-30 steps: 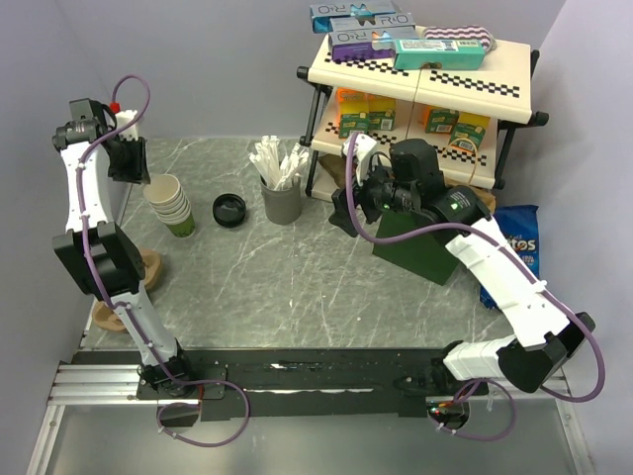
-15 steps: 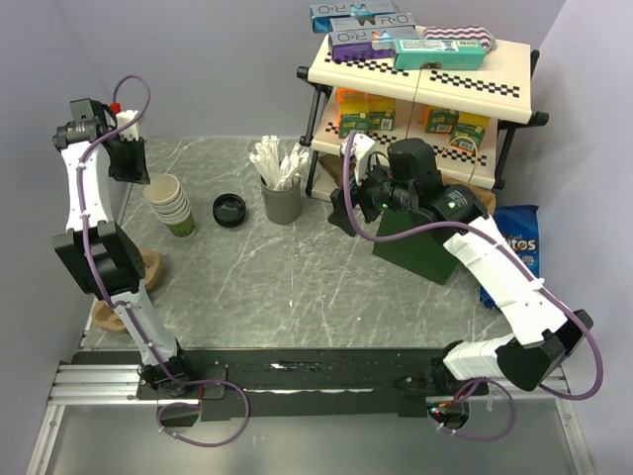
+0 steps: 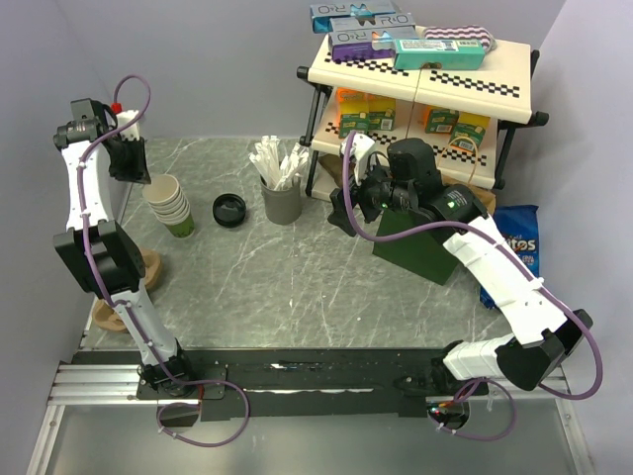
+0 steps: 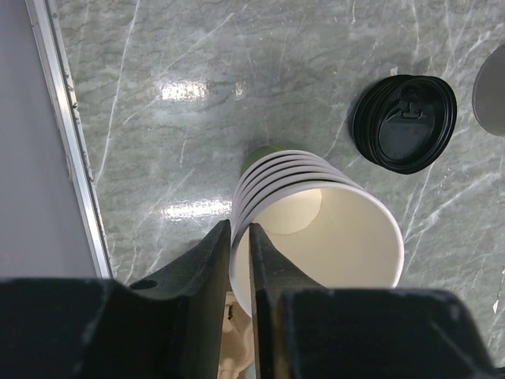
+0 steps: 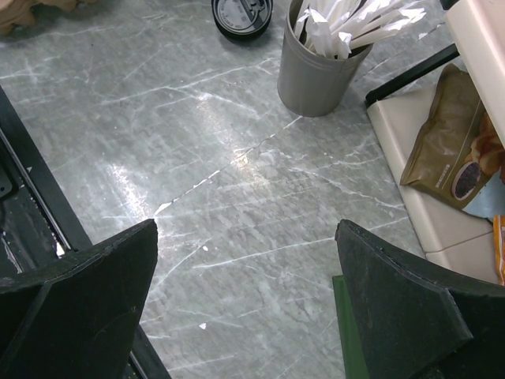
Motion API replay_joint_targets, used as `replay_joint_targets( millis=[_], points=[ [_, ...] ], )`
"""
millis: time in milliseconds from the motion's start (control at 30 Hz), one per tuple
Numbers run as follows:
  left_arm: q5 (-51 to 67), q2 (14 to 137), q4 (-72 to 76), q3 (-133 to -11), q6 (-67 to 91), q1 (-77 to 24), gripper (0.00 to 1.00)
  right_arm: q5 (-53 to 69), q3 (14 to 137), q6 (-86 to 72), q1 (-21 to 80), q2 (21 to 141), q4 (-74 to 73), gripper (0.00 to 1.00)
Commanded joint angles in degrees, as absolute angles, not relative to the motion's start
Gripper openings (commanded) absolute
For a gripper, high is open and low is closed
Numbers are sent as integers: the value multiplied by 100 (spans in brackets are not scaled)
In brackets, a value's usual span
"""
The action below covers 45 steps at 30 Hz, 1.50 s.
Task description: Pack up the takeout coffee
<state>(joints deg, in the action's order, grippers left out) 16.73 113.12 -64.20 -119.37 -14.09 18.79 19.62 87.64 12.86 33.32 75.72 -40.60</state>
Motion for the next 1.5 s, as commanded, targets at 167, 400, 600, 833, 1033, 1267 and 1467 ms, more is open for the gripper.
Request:
replay_joint_targets(
  millis=[167, 400, 600, 833, 1033, 1267, 1467],
  points=[
    [1925, 11268, -6565, -12287, -1362, 1898, 11, 2022, 8833, 1230, 3305, 7585, -3788, 100],
    [2004, 11215, -6680, -12533, -1319, 1881, 1, 2057, 8903, 1230, 3305, 7638, -3823, 100],
    [1951, 11136, -6627, -12621, -1292, 1890, 1, 2074, 9009, 1239, 3305, 7725, -3876, 100],
    [2215, 11197, -6925, -13506, -949, 1890, 1, 2048, 9184, 1248, 3305, 7752, -3946, 100],
    [2320, 10776, -6882, -13483, -923, 1898, 1, 2092, 9334, 1301, 3305, 7805, -4034, 100],
    [2662, 10354, -7119, -13579, -1221, 1793, 1, 2232, 9422, 1275, 3305, 7857, -4043, 100],
    [4263, 9731, -7857, -12714, -2749, 1241, 1, 2118, 9431, 1318, 3270, 7770, -4034, 100]
  ],
)
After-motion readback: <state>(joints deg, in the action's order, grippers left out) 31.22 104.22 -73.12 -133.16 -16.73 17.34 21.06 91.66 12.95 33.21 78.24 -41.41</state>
